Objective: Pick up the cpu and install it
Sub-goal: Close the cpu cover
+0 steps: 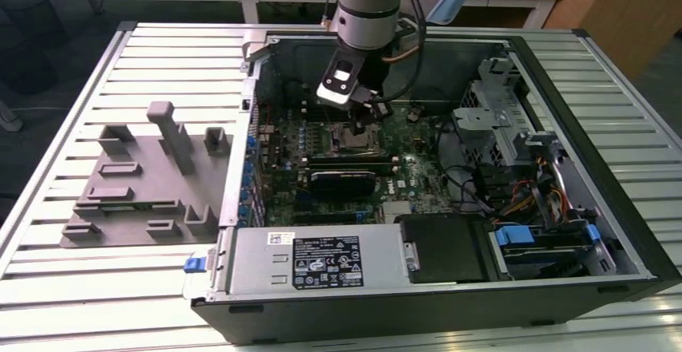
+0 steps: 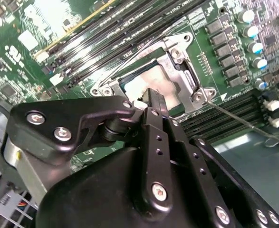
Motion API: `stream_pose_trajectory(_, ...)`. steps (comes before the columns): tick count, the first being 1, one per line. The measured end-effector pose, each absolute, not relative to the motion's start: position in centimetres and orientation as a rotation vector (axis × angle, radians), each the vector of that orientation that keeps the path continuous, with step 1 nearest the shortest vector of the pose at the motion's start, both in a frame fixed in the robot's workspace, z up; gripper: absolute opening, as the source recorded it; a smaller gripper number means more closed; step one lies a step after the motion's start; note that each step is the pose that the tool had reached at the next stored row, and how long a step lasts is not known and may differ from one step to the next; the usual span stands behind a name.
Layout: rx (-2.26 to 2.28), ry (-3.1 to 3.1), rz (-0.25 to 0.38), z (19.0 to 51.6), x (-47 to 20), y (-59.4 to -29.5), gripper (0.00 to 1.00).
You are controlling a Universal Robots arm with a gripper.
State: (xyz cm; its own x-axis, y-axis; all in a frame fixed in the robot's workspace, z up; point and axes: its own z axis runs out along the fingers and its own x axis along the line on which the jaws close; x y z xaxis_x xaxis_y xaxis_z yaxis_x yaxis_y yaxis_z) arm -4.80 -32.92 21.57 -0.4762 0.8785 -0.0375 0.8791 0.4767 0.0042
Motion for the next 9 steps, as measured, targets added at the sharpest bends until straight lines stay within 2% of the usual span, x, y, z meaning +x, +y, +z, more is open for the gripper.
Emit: stream_pose_trajectory(9, 1.415, 2.765, -0.022, 21.57, -4.82, -32.92, 0.11)
